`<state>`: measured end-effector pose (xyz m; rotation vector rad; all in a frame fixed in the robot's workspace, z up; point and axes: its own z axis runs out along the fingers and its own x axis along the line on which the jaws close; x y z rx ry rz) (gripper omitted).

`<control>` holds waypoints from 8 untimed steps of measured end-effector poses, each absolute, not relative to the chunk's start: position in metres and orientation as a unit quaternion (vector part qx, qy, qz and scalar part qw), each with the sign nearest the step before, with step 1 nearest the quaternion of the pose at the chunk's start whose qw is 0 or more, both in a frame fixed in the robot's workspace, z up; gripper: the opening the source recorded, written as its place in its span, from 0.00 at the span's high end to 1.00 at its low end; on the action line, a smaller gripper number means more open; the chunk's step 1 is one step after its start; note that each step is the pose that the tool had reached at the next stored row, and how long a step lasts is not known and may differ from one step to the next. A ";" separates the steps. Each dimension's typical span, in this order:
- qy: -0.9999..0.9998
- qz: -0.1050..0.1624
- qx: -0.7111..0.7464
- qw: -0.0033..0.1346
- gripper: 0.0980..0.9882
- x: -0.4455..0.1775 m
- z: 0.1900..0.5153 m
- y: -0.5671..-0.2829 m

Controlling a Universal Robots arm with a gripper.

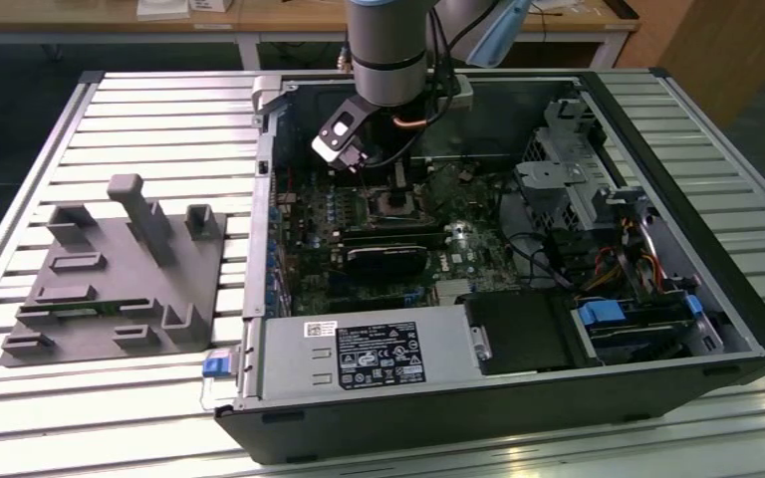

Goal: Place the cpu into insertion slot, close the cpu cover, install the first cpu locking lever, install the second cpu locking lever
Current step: 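Place the cpu into insertion slot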

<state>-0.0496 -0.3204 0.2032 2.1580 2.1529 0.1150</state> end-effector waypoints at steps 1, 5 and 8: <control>0.705 0.038 0.707 0.046 0.99 -0.050 0.203 -0.320; 0.705 0.038 0.707 0.045 0.99 -0.050 0.203 -0.321; 0.705 0.041 0.707 0.043 0.99 -0.050 0.203 -0.322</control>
